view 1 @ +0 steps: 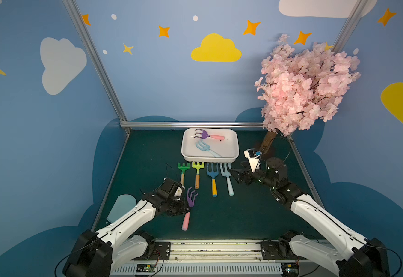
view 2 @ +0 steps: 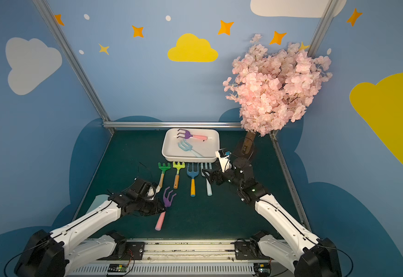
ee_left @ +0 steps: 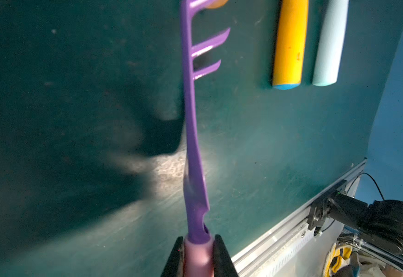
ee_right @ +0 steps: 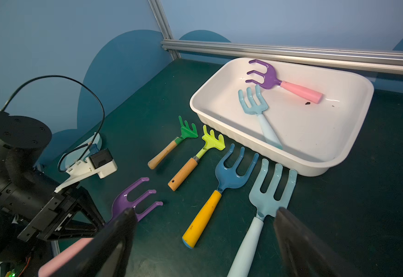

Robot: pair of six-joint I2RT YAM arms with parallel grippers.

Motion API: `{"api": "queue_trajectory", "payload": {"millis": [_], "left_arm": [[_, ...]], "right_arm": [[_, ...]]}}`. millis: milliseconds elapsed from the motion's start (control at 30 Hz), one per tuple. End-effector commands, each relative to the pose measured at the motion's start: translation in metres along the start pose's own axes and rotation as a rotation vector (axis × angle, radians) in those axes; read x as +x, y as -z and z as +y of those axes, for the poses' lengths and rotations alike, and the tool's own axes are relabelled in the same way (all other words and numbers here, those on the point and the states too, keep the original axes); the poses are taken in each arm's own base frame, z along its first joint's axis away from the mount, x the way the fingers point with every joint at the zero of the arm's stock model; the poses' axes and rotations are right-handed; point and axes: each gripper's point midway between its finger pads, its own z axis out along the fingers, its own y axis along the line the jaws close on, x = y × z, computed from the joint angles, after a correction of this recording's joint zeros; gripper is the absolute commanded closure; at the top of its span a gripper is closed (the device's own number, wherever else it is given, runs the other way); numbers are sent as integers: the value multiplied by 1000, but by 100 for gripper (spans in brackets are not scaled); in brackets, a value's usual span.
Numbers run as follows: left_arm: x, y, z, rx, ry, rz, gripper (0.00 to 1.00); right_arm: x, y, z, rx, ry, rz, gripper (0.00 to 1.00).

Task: Take the hand rake out of the storage box
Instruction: Place the rake at the center of the board.

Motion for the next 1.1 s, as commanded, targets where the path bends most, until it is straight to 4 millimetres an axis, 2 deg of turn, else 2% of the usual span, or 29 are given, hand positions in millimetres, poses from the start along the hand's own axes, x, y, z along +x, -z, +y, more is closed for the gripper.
{"api": "queue_trajectory", "payload": {"millis": [0,167,400,467,533,633,800,867,967,1067], "left_arm": [[2,1,15,-37,52,-43,81],[4,2,23,-51,66,-85,72],[2,2,36,-127,82,-86,64],[0,7,34,-139,89,-95,56],[0,16,35,-186,91,-117,37],[2,28,39,-281,90,-155,25],[13,16,47,-393,84,-122,27],[14,10,45,-436,64,-106,32],[16,2,43,-487,45,-89,46],[17,-4,45,-511,42,-81,47]], "right_arm": [[1,5,-3,22,7,-5,7],[2,4,-3,13,2,-2,7],[4,5,-7,22,-7,0,7],[4,6,-8,27,-8,-1,7],[3,7,-8,28,-10,-4,7],[4,8,-9,30,-12,-4,7],[6,7,-12,37,-16,3,7],[7,6,-14,41,-20,8,7],[7,7,-15,43,-23,9,7],[8,8,-17,54,-27,5,7]]}}
